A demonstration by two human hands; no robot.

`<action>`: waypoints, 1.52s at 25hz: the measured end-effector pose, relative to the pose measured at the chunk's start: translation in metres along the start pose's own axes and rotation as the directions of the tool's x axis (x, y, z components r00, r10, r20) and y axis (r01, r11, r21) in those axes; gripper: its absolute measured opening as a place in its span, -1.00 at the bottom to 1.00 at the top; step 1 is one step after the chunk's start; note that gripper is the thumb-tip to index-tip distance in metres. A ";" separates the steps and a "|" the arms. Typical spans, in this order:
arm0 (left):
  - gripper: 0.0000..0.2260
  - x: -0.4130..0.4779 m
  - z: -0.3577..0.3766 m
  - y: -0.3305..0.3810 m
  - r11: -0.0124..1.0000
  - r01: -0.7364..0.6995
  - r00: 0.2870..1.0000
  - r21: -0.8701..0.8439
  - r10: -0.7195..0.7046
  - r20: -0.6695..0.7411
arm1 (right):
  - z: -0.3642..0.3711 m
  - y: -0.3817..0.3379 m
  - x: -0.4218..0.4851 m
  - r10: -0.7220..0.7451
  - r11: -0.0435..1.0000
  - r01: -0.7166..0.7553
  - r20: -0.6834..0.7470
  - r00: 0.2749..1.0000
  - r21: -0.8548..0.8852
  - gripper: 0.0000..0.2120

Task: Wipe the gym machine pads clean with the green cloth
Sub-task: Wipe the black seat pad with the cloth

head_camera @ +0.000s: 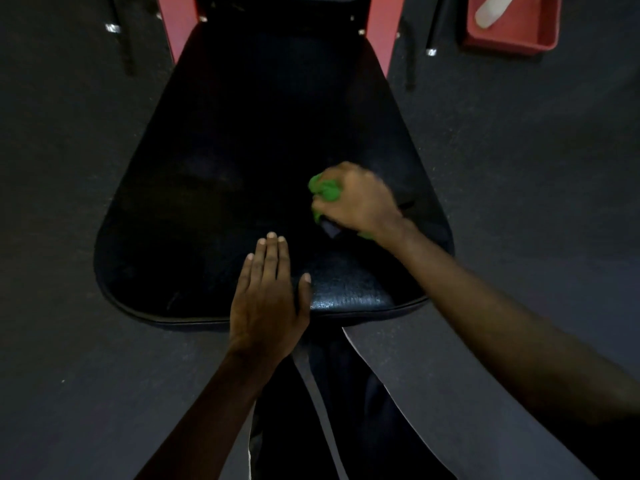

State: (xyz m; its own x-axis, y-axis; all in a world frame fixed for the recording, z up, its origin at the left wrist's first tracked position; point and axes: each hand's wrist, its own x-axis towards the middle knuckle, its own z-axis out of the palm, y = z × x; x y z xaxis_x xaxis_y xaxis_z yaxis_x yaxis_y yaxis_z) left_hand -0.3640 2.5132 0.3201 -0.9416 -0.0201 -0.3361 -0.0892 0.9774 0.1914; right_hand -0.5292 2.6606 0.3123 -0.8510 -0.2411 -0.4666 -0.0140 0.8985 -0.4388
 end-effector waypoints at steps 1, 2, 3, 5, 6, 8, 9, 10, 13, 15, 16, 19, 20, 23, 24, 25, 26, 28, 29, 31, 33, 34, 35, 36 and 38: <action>-0.38 -0.001 -0.001 -0.001 1.000 -0.009 1.000 0.000 0.009 -0.003 | -0.016 0.023 0.008 0.128 0.992 -0.129 -0.062 0.990 -0.012 -0.64; -0.38 -0.001 -0.001 -0.002 1.000 -0.020 1.000 0.000 0.020 0.006 | -0.030 0.045 0.013 0.257 0.965 -0.261 -0.134 0.957 -0.013 -0.64; -0.37 -0.001 -0.001 -0.004 0.999 -0.036 0.999 0.002 0.036 0.012 | -0.040 0.063 0.015 0.355 0.932 -0.362 -0.184 0.917 -0.005 -0.65; -0.37 -0.001 -0.001 -0.012 0.997 -0.072 0.997 0.018 0.072 -0.005 | -0.037 0.071 0.011 0.382 0.920 -0.393 -0.197 0.903 -0.017 -0.63; -0.37 -0.001 -0.002 -0.018 0.996 -0.083 0.996 0.025 0.084 -0.012 | -0.029 0.060 0.006 0.351 0.932 -0.362 -0.182 0.919 -0.031 -0.62; -0.39 -0.003 -0.006 -0.036 0.996 -0.079 0.997 0.030 0.079 -0.014 | -0.014 0.022 -0.013 0.269 0.960 -0.277 -0.134 0.954 -0.047 -0.60; -0.39 -0.005 -0.008 -0.046 0.997 -0.065 0.998 0.034 0.066 -0.014 | -0.004 0.000 -0.022 0.210 0.975 -0.216 -0.099 0.973 -0.051 -0.61; -0.39 -0.007 -0.010 -0.057 0.998 -0.053 0.999 0.037 0.054 -0.008 | 0.005 -0.022 -0.031 0.146 0.987 -0.151 -0.069 0.987 -0.064 -0.62; -0.40 -0.020 -0.014 -0.079 0.995 -0.097 0.995 0.035 0.096 0.016 | 0.034 -0.089 -0.054 -0.104 0.991 0.106 0.026 0.994 -0.083 -0.66; -0.41 -0.027 -0.016 -0.082 0.991 -0.129 0.992 0.042 0.128 0.018 | 0.041 -0.108 -0.063 -0.211 0.973 0.219 0.117 0.971 -0.066 -0.64; -0.41 -0.028 -0.018 -0.080 0.990 -0.138 0.990 0.038 0.137 0.012 | 0.036 -0.102 -0.062 -0.175 0.979 0.185 0.107 0.979 -0.086 -0.63; -0.46 -0.028 -0.020 -0.077 0.986 -0.160 0.987 0.043 0.159 0.026 | -0.001 -0.031 -0.069 0.181 0.974 -0.188 -0.064 0.981 -0.124 -0.53; -0.46 -0.029 -0.020 -0.078 0.985 -0.163 0.986 0.048 0.162 0.031 | -0.014 -0.004 -0.076 0.324 0.938 -0.338 -0.145 0.935 -0.081 -0.48; -0.47 -0.031 -0.023 -0.077 0.983 -0.179 0.984 0.032 0.178 0.027 | -0.034 0.045 -0.086 0.549 0.829 -0.556 -0.259 0.794 0.055 -0.48; -0.48 -0.030 -0.022 -0.076 0.983 -0.181 0.983 0.013 0.181 0.027 | -0.034 0.048 -0.081 0.574 0.816 -0.567 -0.266 0.774 0.111 -0.48; -0.49 -0.029 -0.021 -0.075 0.983 -0.182 0.983 -0.005 0.182 0.022 | -0.035 0.047 -0.077 0.591 0.806 -0.570 -0.276 0.758 0.162 -0.47; -0.49 -0.026 -0.019 -0.074 0.983 -0.185 0.982 -0.018 0.186 0.019 | -0.034 0.045 -0.076 0.602 0.798 -0.570 -0.299 0.740 0.197 -0.48; -0.49 -0.024 -0.015 -0.072 0.979 -0.200 0.979 -0.025 0.201 0.034 | -0.028 0.044 -0.089 0.605 0.796 -0.558 -0.350 0.716 0.234 -0.54; -0.49 -0.023 -0.013 -0.073 0.977 -0.210 0.977 -0.023 0.211 0.033 | -0.023 0.045 -0.103 0.607 0.794 -0.549 -0.368 0.704 0.260 -0.58; -0.49 -0.024 -0.013 -0.076 0.976 -0.218 0.976 -0.008 0.218 0.020 | -0.007 0.041 -0.138 0.593 0.805 -0.500 -0.421 0.687 0.319 -0.61; -0.50 -0.025 -0.010 -0.075 0.976 -0.216 0.976 0.000 0.216 -0.011 | 0.011 0.035 -0.166 0.540 0.841 -0.416 -0.492 0.683 0.345 -0.58; -0.50 -0.025 -0.009 -0.073 0.976 -0.218 0.976 0.001 0.218 -0.022 | 0.020 0.029 -0.175 0.501 0.865 -0.384 -0.525 0.688 0.322 -0.59; -0.50 -0.026 -0.009 -0.072 0.976 -0.217 0.976 0.005 0.217 -0.024 | 0.031 0.020 -0.181 0.457 0.890 -0.357 -0.551 0.699 0.285 -0.60; -0.50 -0.026 -0.008 -0.072 0.977 -0.214 0.976 0.009 0.214 -0.027 | 0.042 0.008 -0.184 0.398 0.917 -0.303 -0.567 0.721 0.259 -0.61; -0.51 -0.026 -0.007 -0.073 0.977 -0.214 0.976 0.013 0.215 -0.044 | 0.070 -0.030 -0.185 0.213 0.975 -0.134 -0.571 0.793 0.178 -0.62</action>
State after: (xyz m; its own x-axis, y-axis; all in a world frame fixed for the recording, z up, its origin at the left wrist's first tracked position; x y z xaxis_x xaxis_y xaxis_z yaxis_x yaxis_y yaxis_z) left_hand -0.3352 2.4408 0.3216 -0.9522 0.1810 -0.2459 0.1191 0.9617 0.2470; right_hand -0.3347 2.6528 0.3575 -0.9775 0.2094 -0.0254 0.1936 0.8427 -0.5023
